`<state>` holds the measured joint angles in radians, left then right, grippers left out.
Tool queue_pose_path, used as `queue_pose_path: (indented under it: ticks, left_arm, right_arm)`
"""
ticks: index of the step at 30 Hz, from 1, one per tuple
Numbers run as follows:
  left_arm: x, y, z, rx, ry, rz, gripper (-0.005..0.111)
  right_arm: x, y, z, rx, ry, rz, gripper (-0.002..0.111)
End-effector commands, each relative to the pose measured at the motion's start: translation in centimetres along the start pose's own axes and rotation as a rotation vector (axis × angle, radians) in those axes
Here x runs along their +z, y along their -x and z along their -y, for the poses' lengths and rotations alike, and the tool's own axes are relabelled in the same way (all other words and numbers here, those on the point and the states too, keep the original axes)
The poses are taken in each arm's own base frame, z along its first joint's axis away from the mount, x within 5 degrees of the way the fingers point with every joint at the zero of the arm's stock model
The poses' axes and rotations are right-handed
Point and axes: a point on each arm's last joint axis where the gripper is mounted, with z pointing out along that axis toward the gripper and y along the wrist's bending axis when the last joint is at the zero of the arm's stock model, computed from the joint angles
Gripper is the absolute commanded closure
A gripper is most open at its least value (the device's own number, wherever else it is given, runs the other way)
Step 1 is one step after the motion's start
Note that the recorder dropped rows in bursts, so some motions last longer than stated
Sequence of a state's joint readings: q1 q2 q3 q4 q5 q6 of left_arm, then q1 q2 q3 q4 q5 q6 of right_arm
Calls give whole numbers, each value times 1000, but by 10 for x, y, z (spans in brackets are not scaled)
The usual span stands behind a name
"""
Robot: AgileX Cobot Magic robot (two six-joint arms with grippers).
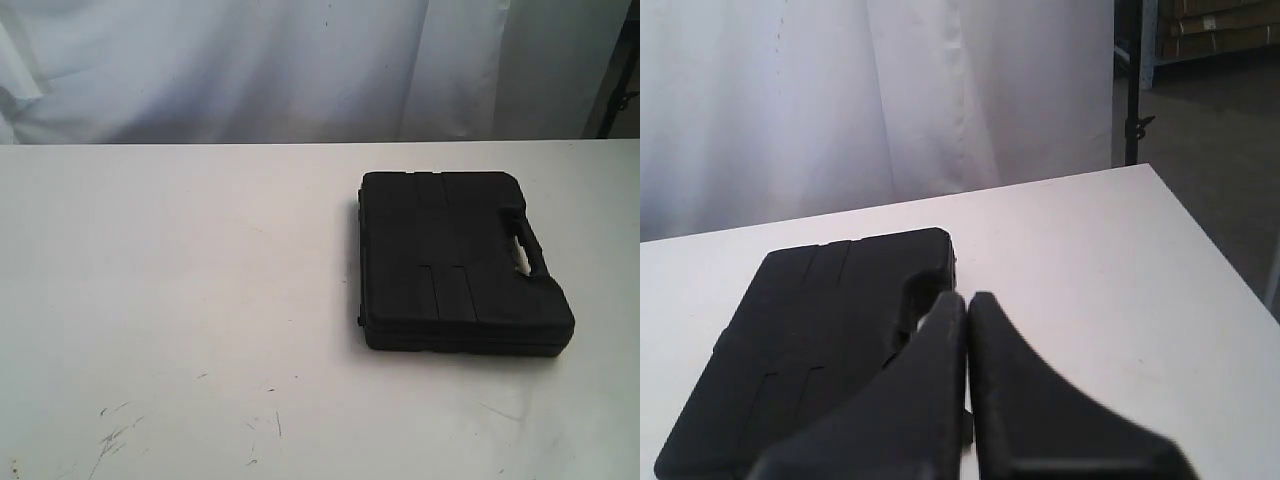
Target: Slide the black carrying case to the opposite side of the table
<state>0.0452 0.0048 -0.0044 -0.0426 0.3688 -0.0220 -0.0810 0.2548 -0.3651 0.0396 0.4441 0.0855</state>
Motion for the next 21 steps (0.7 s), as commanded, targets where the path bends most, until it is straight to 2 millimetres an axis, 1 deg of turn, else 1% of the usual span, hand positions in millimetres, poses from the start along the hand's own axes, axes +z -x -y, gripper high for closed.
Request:
queue_pose_path:
  ticks: [1, 2, 3, 4, 5, 8, 10, 13, 17, 21]
  left_arm:
    - [0, 0, 0, 1, 2, 12, 107]
    - [0, 0, 0, 1, 2, 12, 107]
    - [0, 0, 0, 1, 2, 12, 107]
    - [0, 0, 0, 1, 2, 12, 107]
    - [0, 0, 0, 1, 2, 12, 107]
    - [0, 0, 0, 1, 2, 12, 107]
    - [0, 0, 0, 1, 2, 12, 107]
    - [0, 0, 0, 1, 2, 12, 107]
    - [0, 0, 0, 1, 2, 12, 107]
    - [0, 0, 0, 1, 2, 12, 107]
  right_arm:
    - [6, -32, 5, -20, -9, 67, 108]
    - [7, -38, 6, -32, -8, 85, 108]
    - [8, -51, 8, -34, -3, 123, 108]
    - [8, -56, 8, -33, -2, 135, 108]
    - [8, -66, 9, -28, 1, 155, 108]
    - [9, -79, 11, -28, 2, 156, 108]
    - [11, -84, 12, -28, 0, 141, 108]
    - [11, -83, 12, -28, 0, 145, 108]
    - [11, -88, 12, -39, -6, 97, 108]
    - [11, -98, 13, -45, -16, -13, 108]
